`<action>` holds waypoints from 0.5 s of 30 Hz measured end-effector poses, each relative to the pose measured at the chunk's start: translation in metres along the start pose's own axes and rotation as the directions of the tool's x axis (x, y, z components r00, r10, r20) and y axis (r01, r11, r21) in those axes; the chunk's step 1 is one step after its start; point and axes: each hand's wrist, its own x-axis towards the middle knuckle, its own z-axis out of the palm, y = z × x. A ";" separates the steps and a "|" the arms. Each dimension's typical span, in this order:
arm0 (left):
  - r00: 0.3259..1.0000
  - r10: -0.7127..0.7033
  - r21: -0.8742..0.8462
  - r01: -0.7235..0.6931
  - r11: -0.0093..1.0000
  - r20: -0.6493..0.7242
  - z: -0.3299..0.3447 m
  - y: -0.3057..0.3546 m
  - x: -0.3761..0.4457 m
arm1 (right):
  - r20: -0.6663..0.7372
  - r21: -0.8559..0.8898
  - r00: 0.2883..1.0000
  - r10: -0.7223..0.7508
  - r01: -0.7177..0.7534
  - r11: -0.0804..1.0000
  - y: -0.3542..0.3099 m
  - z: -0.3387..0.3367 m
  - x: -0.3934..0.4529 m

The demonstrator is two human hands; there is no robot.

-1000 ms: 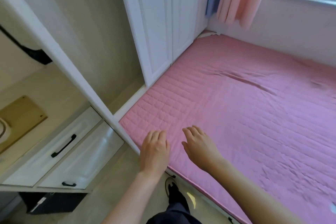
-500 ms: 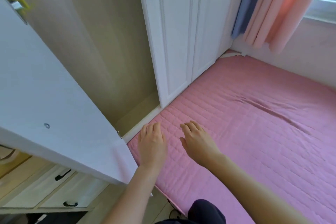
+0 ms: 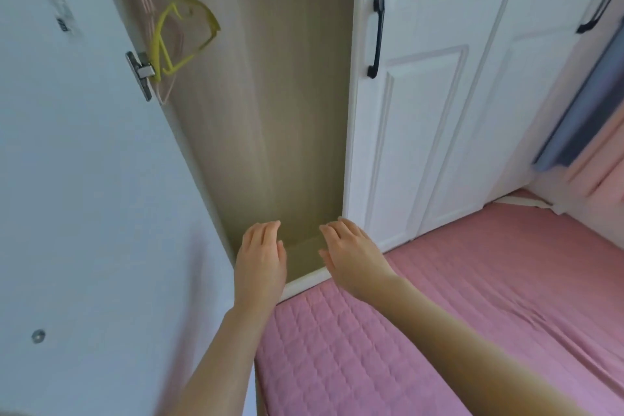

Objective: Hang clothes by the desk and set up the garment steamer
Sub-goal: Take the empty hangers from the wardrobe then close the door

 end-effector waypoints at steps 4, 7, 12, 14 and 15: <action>0.994 -0.045 0.079 0.053 0.996 -0.097 -0.019 0.001 0.050 | -0.013 0.006 0.996 -0.086 0.086 0.996 0.007 -0.023 0.054; 0.983 -0.071 0.122 0.093 0.988 -0.171 -0.042 0.001 0.087 | -0.032 0.042 0.991 -0.130 0.132 0.990 0.003 -0.045 0.095; 0.964 -0.021 0.197 0.076 0.977 -0.266 -0.086 -0.004 0.155 | -0.097 0.161 0.984 -0.147 0.162 0.974 -0.009 -0.078 0.168; 0.956 -0.058 0.186 0.115 0.976 -0.286 -0.102 -0.006 0.182 | -0.108 0.190 0.982 -0.154 0.172 0.967 -0.016 -0.088 0.195; 0.952 -0.083 0.170 0.138 0.976 -0.296 -0.109 -0.006 0.195 | -0.116 0.198 0.981 -0.157 0.178 0.964 -0.019 -0.092 0.207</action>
